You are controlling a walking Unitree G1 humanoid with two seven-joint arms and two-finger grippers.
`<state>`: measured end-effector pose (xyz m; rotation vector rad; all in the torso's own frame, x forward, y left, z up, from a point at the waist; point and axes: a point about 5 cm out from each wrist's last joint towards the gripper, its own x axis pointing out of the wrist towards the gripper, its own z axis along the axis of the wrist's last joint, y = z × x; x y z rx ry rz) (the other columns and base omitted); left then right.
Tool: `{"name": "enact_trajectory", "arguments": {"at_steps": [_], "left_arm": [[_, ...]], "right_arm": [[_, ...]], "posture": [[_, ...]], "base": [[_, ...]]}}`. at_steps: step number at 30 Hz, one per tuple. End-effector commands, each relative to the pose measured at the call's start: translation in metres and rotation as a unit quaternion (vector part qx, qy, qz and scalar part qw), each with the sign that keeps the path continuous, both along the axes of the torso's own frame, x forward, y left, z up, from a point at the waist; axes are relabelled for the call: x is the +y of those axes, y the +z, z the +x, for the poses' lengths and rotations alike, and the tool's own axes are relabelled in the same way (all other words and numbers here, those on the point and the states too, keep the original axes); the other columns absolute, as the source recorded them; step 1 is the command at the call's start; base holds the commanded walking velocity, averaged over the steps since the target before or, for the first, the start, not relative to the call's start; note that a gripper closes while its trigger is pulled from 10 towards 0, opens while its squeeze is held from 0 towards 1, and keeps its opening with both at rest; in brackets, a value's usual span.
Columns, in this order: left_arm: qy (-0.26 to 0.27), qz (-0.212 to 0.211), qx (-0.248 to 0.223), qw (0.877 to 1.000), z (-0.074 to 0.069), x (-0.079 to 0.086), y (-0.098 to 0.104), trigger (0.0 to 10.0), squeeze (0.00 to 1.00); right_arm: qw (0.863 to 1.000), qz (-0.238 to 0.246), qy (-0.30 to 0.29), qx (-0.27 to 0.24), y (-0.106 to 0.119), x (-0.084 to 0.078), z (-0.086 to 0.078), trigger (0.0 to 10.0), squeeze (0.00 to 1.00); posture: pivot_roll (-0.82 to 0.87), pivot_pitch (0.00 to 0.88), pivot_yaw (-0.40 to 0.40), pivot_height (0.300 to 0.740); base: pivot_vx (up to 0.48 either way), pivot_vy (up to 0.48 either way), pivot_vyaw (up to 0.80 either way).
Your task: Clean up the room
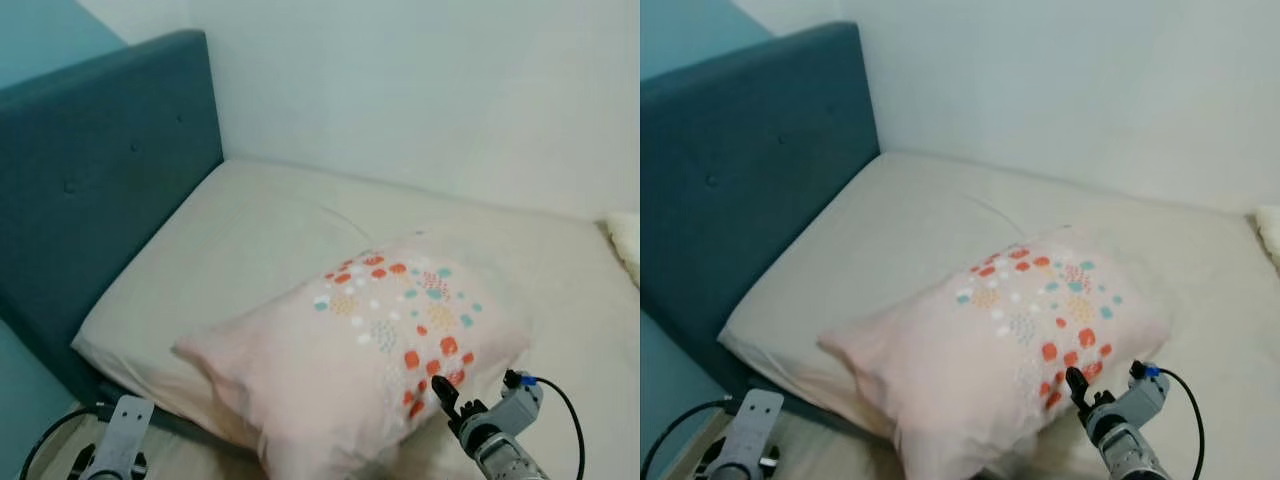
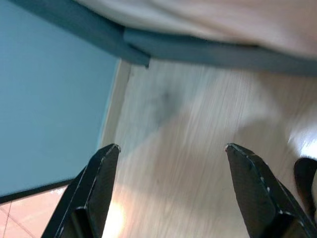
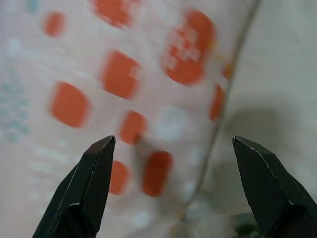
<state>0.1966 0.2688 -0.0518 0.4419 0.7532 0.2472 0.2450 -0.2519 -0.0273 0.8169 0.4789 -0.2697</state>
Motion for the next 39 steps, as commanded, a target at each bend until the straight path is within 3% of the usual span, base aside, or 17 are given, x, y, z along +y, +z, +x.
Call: {"name": "enact_trajectory", "arguments": {"at_steps": [1,8,14,19,20,26,28,29,35,37,39], "left_arm": [[-0.006,0.006,0.018,1.000,-0.010,0.004,-0.004,10.0,0.00],[-0.021,0.016,0.025,0.999,-0.015,0.009,-0.004,10.0,0.00],[-0.034,0.022,0.030,0.999,-0.019,0.015,-0.003,10.0,0.00],[-0.035,0.022,0.032,0.999,-0.021,0.016,-0.004,10.0,0.00],[-0.035,0.021,0.033,0.999,-0.023,0.016,-0.005,10.0,0.00],[-0.039,0.021,0.031,0.999,-0.024,0.014,-0.005,10.0,0.00],[-0.048,0.023,0.032,0.998,-0.024,0.015,-0.005,10.0,0.00],[-0.050,0.026,0.033,0.998,-0.025,0.017,-0.004,10.0,0.00],[-0.048,0.028,0.034,0.998,-0.027,0.021,-0.003,10.0,0.00],[-0.045,0.031,0.038,0.998,-0.032,0.025,-0.004,10.0,0.00],[-0.041,0.033,0.041,0.998,-0.037,0.029,-0.004,10.0,0.00]], "right_arm": [[1.000,0.017,-0.020,-0.008,-0.002,-0.006,-0.006,10.0,0.00],[0.993,0.062,-0.018,-0.101,0.018,-0.013,0.008,10.0,0.00],[0.978,0.098,0.011,-0.185,0.038,-0.014,0.022,10.0,0.00],[0.974,0.103,0.020,-0.202,0.042,-0.014,0.026,10.0,0.00],[0.964,0.120,0.047,-0.231,0.050,-0.008,0.032,10.0,0.00],[0.953,0.144,0.087,-0.251,0.057,0.007,0.042,10.0,0.00],[0.946,0.163,0.116,-0.257,0.058,0.020,0.046,10.0,0.00],[0.934,0.183,0.139,-0.275,0.063,0.030,0.050,10.0,0.00],[0.925,0.196,0.139,-0.293,0.069,0.034,0.056,10.0,0.00],[0.936,0.188,0.096,-0.283,0.073,0.028,0.063,10.0,0.00],[0.934,0.190,0.074,-0.294,0.081,0.023,0.070,10.0,0.00]], "posture": [[0.05,0.076,-0.016,0.611],[0.07,0.101,0.000,0.581],[0.09,0.117,0.001,0.546],[0.09,0.120,-0.003,0.536],[0.10,0.119,-0.004,0.526],[0.11,0.121,-0.005,0.506],[0.12,0.125,-0.006,0.496],[0.13,0.124,-0.006,0.486],[0.14,0.124,-0.004,0.472],[0.16,0.135,-0.001,0.472],[0.17,0.141,0.000,0.472]], "base": [[0.000,0.000,0.00],[0.000,0.000,0.00],[0.000,0.000,0.00],[0.000,0.000,0.00],[0.000,0.000,0.00],[0.000,0.000,0.00],[0.000,0.000,0.00],[0.000,0.000,0.00],[0.000,0.000,0.00],[0.000,0.000,0.00],[0.000,0.000,0.00]]}}
